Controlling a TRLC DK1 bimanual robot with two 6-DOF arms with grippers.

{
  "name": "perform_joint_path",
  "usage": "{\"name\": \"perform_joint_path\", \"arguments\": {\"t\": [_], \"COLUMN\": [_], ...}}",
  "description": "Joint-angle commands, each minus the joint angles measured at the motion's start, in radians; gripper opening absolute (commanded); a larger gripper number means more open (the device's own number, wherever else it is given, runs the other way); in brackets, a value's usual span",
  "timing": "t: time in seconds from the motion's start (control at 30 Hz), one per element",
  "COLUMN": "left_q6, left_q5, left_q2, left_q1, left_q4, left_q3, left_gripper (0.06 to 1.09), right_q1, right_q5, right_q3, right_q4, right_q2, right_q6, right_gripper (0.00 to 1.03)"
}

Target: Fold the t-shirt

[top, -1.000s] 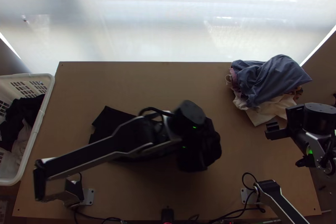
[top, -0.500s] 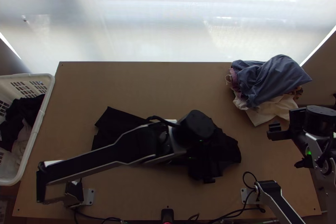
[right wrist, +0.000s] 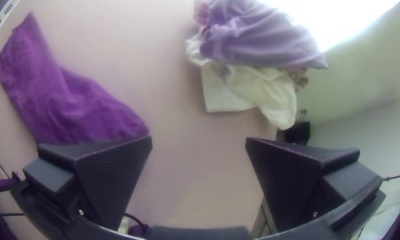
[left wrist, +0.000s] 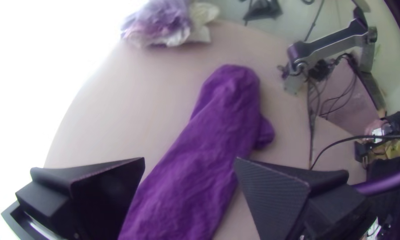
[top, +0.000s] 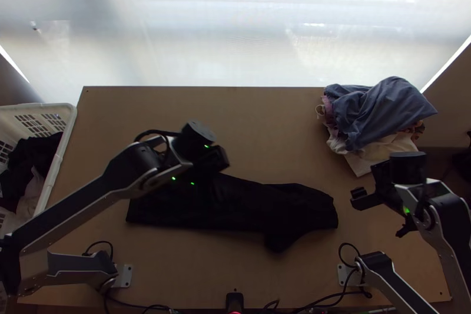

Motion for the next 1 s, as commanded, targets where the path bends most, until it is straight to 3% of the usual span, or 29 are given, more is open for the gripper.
{"name": "perform_joint_path", "arguments": {"t": [0.0, 0.13, 0.4, 0.57, 0.77, 0.9, 0.97], "left_q6": [0.092, 0.149, 0.263, 0.319, 0.336, 0.425, 0.44], "left_q5": [0.003, -0.017, -0.193, -0.244, -0.251, -0.38, -0.399], "left_q2": [-0.11, -0.184, -0.443, -0.569, -0.693, -0.816, -0.83], "left_q1": [0.269, 0.328, 0.328, 0.232, 0.086, -0.021, 0.0], "left_q4": [-0.022, -0.005, 0.086, 0.099, 0.012, 0.062, 0.098], "left_q3": [-0.282, -0.397, -0.639, -0.759, -0.883, -1.041, -1.07], "left_gripper": [1.04, 1.04, 1.04, 1.03, 1.03, 1.03, 1.03], "right_q1": [0.04, 0.047, 0.188, 0.235, 0.315, 0.314, 0.314], "right_q5": [-0.047, -0.102, -0.199, -0.214, -0.214, -0.216, -0.214], "right_q3": [-0.128, -0.197, -0.283, -0.295, -0.332, -0.378, -0.386], "right_q4": [-0.069, -0.095, -0.094, -0.088, -0.072, 0.004, 0.012], "right_q2": [0.019, -0.027, -0.033, -0.03, -0.03, -0.047, -0.036], "right_q6": [-0.002, 0.004, -0.008, -0.068, -0.095, -0.114, -0.131], "right_gripper": [0.98, 0.98, 0.98, 0.98, 0.98, 0.97, 0.96]}}
